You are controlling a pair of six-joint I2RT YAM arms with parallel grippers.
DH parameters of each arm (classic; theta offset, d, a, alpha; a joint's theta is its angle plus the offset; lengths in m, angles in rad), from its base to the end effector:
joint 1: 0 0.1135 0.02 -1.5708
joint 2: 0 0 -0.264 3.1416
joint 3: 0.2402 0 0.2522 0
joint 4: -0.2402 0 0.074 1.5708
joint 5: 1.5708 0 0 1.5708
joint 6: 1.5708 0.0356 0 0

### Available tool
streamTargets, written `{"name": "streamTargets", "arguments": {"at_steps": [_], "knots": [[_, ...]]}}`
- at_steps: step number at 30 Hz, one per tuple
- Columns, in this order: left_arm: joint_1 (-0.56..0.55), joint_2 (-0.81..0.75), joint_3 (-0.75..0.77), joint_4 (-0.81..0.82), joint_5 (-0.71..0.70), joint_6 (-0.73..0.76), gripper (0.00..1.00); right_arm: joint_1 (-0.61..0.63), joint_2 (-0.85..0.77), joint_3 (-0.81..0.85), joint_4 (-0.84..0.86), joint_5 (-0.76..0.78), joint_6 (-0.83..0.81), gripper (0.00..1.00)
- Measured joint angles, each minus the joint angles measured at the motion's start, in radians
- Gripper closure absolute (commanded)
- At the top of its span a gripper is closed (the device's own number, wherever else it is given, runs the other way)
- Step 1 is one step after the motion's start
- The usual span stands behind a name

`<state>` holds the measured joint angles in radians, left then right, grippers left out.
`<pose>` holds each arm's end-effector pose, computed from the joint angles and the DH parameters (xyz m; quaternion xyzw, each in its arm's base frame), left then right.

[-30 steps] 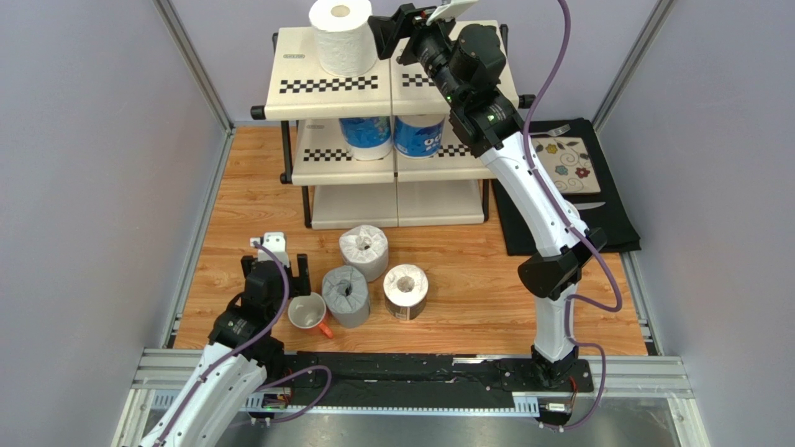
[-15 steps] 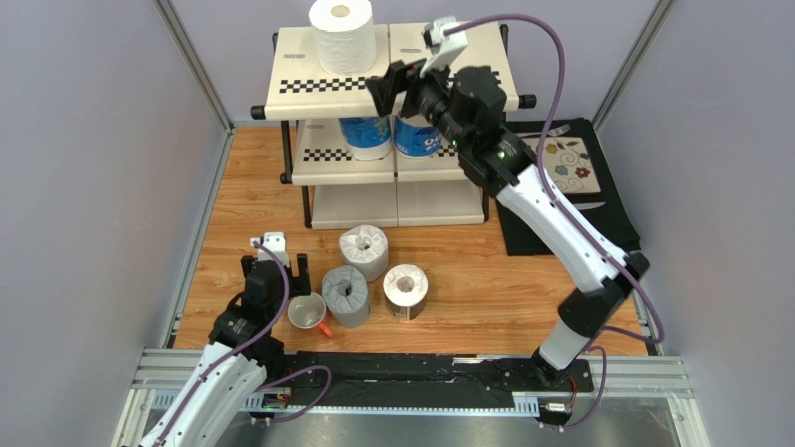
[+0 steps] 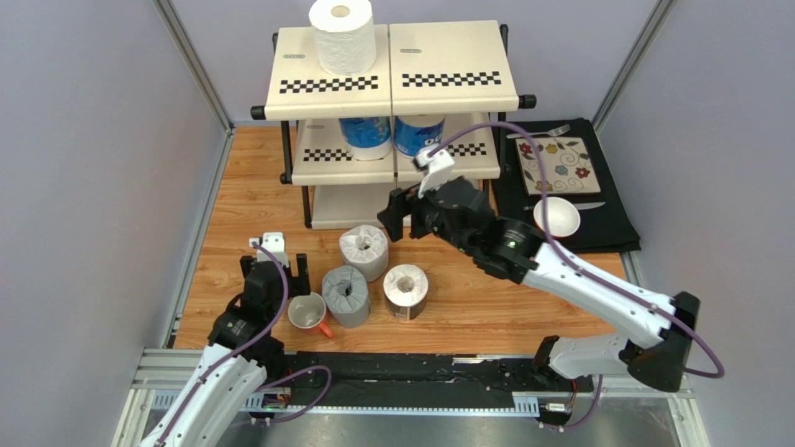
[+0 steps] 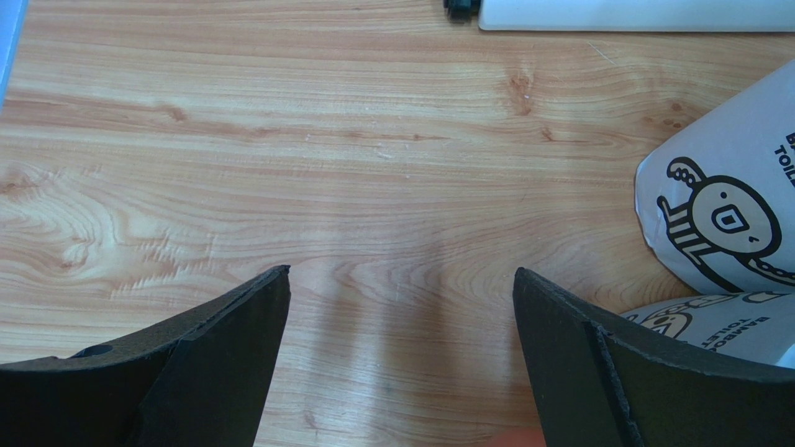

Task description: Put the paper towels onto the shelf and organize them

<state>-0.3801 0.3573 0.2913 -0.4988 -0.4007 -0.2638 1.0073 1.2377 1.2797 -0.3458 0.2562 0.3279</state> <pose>0.1085 -0.0284 0.1924 -0.0459 0.8627 0.0159 0.5033 0.1569 0.2314 0.4008 -0.1950 0.7789 0.2826 0.5248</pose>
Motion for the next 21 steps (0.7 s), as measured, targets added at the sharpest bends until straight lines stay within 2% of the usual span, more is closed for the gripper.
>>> {"name": "streamTargets", "arguments": {"at_steps": [6,21], "knots": [[0.000,0.000,0.000,0.000,0.000,0.000,0.02,0.000,0.168,-0.072,-0.078,-0.023,0.013,0.17],[0.000,0.000,0.000,0.000,0.003,0.000,0.02,-0.018,0.378,-0.042,-0.054,-0.048,0.096,0.18]]}}
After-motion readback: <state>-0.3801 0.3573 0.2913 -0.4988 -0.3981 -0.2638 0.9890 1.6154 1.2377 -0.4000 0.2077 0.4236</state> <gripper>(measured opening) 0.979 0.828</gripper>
